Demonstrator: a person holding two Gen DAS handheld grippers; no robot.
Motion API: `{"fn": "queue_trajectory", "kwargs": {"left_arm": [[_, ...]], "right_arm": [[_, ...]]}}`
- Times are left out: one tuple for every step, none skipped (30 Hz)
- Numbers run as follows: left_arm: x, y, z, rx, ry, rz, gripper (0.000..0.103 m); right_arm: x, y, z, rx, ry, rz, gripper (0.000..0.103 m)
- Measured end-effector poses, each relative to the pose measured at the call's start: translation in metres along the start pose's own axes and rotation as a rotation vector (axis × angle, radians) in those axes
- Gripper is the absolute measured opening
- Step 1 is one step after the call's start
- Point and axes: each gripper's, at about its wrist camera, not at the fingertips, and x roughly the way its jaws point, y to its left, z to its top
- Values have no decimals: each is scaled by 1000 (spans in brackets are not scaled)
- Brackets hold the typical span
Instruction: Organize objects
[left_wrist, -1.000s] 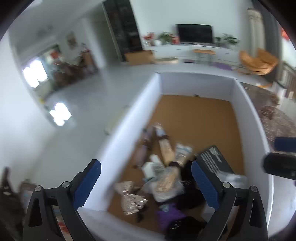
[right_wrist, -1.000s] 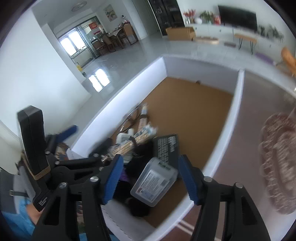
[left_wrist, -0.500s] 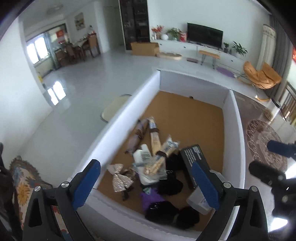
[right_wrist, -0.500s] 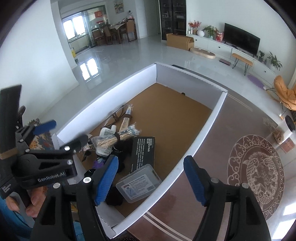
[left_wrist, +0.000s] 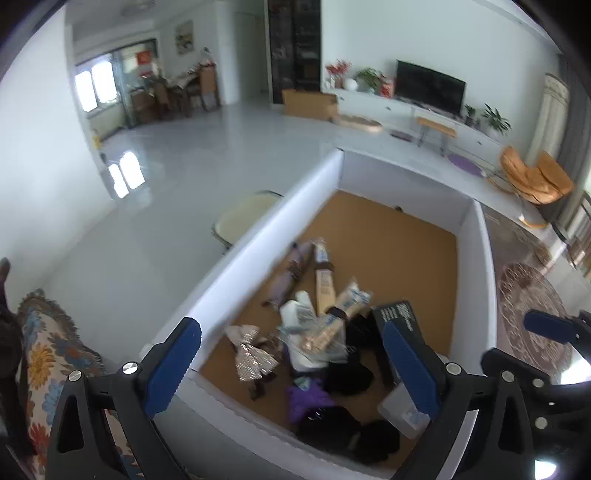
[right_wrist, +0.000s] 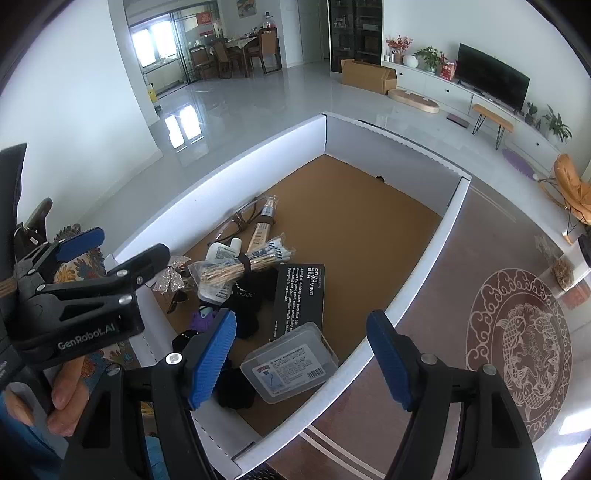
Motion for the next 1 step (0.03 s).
{"fn": "queue_trajectory", "kwargs": {"left_arm": [[-1, 0, 0, 0, -9, 10, 100]], "right_arm": [[0, 0, 0, 1, -1, 0, 74]]}}
